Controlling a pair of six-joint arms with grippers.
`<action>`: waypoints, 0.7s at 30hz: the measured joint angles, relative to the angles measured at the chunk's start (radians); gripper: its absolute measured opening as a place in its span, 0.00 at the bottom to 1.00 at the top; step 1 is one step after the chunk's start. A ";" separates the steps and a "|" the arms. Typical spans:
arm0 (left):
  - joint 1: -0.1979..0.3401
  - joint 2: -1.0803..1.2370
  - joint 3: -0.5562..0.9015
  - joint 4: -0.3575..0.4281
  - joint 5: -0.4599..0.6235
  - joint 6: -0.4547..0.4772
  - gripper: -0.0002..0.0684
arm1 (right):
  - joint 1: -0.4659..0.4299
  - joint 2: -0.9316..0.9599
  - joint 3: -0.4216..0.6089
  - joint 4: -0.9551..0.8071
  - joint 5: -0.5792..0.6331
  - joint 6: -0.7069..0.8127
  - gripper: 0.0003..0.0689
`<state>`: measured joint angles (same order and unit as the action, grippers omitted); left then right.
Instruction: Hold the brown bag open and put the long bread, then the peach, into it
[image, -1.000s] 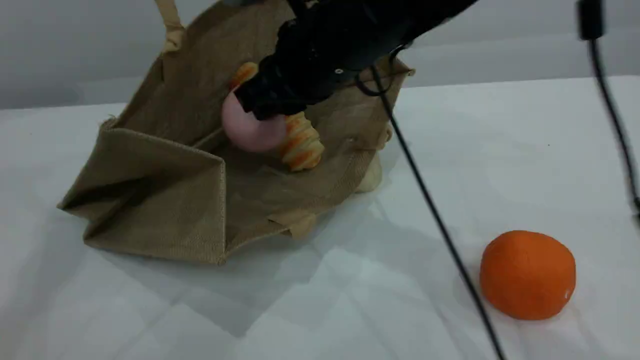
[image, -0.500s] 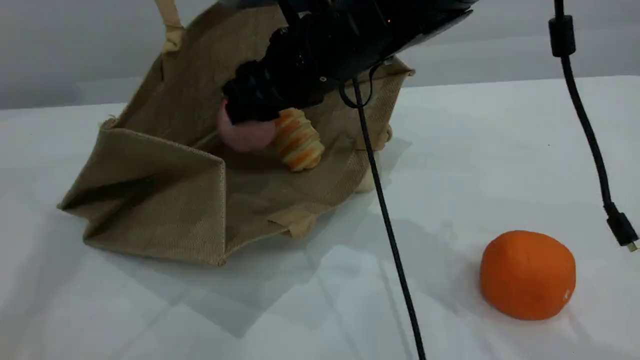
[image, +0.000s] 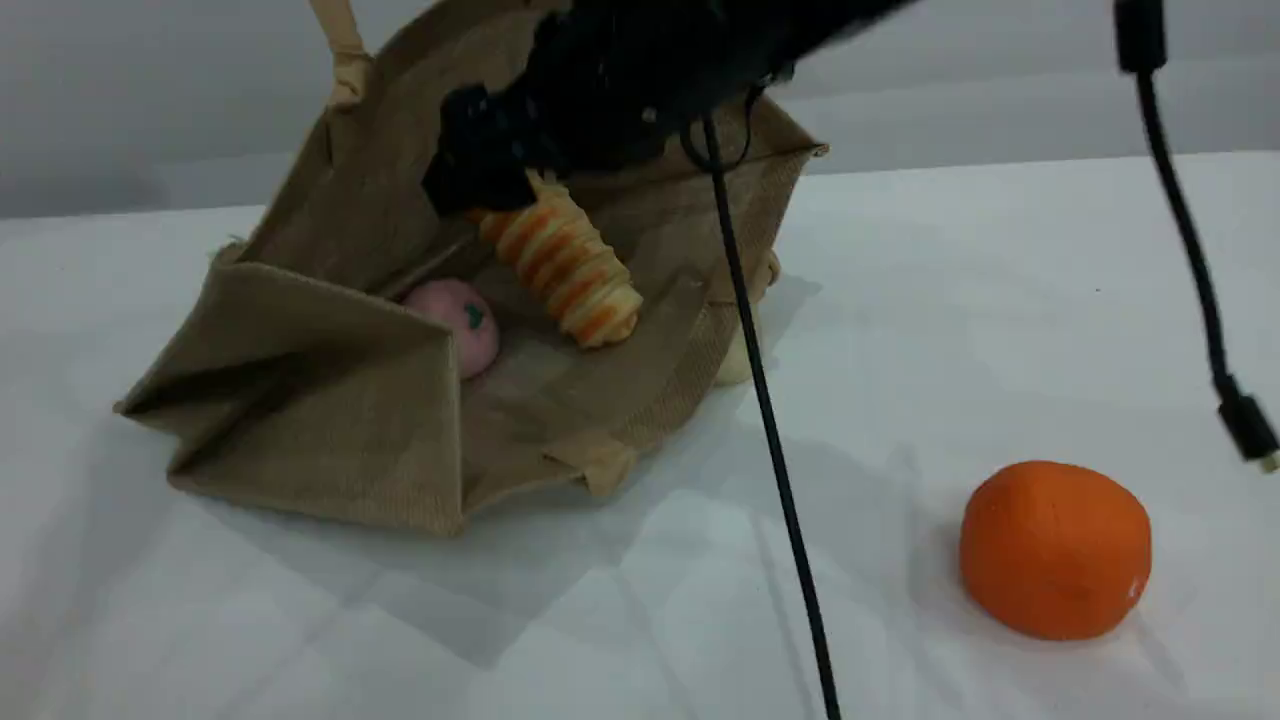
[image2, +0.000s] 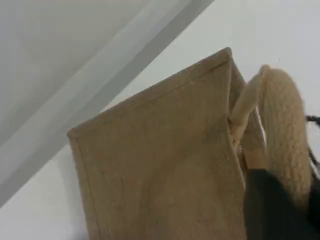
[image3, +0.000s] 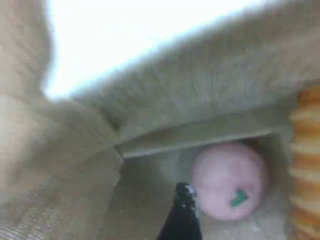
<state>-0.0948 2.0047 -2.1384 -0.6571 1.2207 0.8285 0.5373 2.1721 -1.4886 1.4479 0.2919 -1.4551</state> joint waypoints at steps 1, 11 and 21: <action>0.000 0.000 0.000 0.000 0.000 0.000 0.14 | 0.000 -0.016 0.005 -0.018 0.000 0.014 0.83; 0.000 0.000 0.000 0.002 0.001 0.000 0.14 | -0.115 -0.173 0.055 -0.323 0.147 0.294 0.83; 0.000 0.000 0.000 0.001 0.001 0.000 0.14 | -0.361 -0.347 0.056 -0.733 0.349 0.736 0.83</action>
<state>-0.0948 2.0047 -2.1384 -0.6562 1.2214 0.8285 0.1768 1.8249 -1.4330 0.7150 0.6405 -0.7194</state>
